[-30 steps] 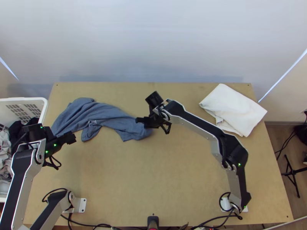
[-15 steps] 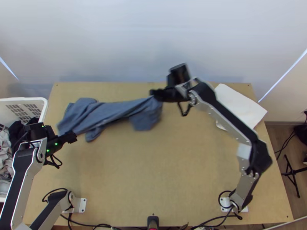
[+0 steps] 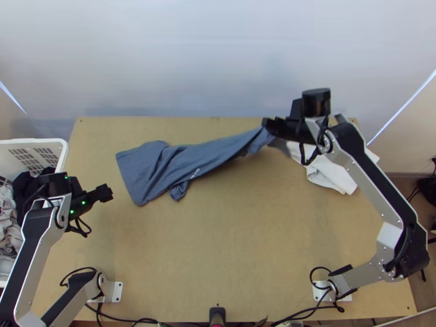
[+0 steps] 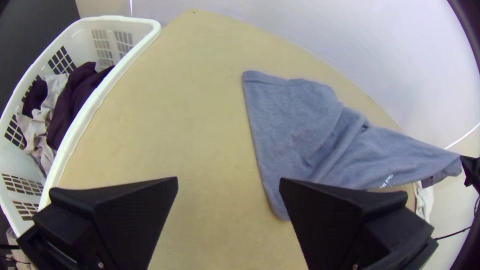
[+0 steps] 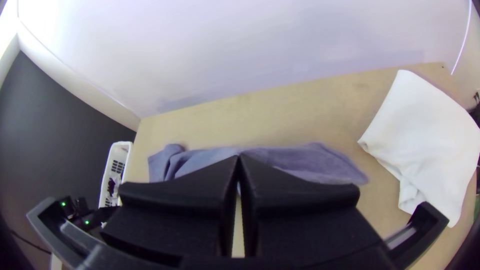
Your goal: Fold the t-shirt
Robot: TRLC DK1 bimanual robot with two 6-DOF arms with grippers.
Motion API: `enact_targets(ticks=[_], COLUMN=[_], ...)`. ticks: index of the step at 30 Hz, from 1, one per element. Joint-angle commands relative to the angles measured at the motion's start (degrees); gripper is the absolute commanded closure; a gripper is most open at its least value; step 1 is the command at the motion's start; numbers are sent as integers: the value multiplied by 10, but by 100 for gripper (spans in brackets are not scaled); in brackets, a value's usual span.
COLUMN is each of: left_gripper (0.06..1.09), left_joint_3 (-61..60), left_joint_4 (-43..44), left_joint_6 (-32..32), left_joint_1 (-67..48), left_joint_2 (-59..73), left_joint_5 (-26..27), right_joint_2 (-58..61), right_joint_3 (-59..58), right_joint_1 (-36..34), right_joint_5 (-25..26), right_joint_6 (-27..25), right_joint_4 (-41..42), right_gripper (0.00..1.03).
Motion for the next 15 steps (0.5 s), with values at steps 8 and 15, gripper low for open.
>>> enact_targets(ticks=[8, 15], left_gripper=[10, 10], left_joint_3=[23, 21], left_joint_4=[2, 3], left_joint_6=[-5, -7], left_joint_1=[-24, -24], left_joint_2=[22, 28], left_joint_5=[-12, -12], right_joint_2=[56, 66], right_joint_3=[-113, -166], right_joint_1=[127, 230], right_joint_5=[17, 9], right_joint_6=[68, 93], right_joint_4=[32, 3], right_gripper=[100, 100])
